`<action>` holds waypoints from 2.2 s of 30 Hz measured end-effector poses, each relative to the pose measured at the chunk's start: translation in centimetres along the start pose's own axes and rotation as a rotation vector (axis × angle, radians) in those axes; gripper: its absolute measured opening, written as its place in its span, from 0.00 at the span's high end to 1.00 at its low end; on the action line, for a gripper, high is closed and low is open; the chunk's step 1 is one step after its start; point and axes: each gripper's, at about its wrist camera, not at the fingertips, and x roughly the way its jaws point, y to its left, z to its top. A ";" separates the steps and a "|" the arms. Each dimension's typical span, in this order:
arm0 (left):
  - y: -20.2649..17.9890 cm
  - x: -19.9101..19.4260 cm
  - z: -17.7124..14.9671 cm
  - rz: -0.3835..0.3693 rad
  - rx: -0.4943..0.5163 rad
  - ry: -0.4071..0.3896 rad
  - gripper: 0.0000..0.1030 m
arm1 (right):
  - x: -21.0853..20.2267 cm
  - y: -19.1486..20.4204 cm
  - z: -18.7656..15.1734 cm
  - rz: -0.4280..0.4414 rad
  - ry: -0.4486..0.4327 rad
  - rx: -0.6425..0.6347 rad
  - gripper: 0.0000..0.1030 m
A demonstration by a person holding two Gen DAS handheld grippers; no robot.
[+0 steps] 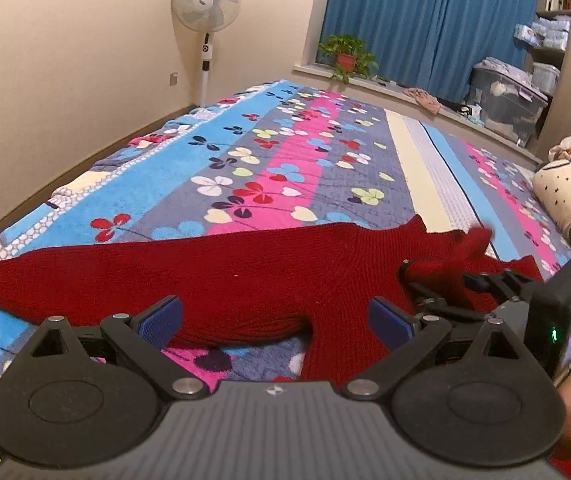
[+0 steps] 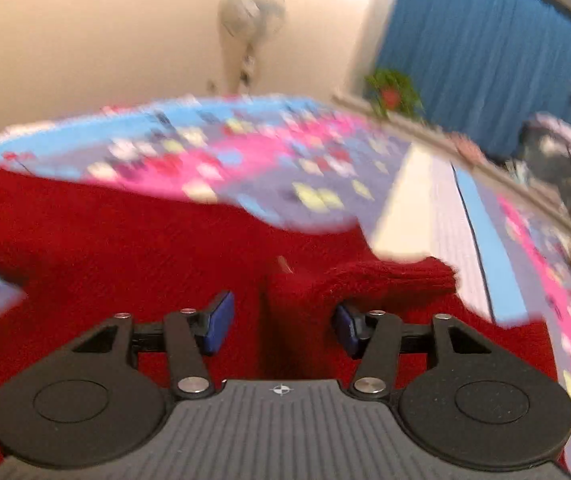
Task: Fold small clothes
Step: 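Grasp a sleeve cuff with the right gripper and fold it across the body, then grasp the other sleeve with the left gripper and fold it across the body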
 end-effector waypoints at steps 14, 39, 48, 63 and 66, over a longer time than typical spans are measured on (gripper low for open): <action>2.4 -0.3 0.2 0.025 -0.057 0.013 0.03 | 2.3 4.0 -1.0 0.124 0.112 -0.110 0.70; 6.3 1.5 -0.8 0.061 -0.160 0.088 0.33 | -5.3 -23.8 -9.4 -0.570 0.319 0.458 0.59; 12.7 3.9 -1.2 0.159 -0.372 0.121 0.39 | -16.7 -21.5 -7.2 -0.184 0.119 0.385 0.43; 17.7 7.9 -2.0 0.290 -0.616 0.154 0.40 | -14.8 -16.5 -13.1 -0.056 0.348 0.341 0.39; 17.4 8.2 -1.7 0.333 -0.605 0.151 0.72 | -13.4 -16.3 -13.9 -0.078 0.423 0.336 0.39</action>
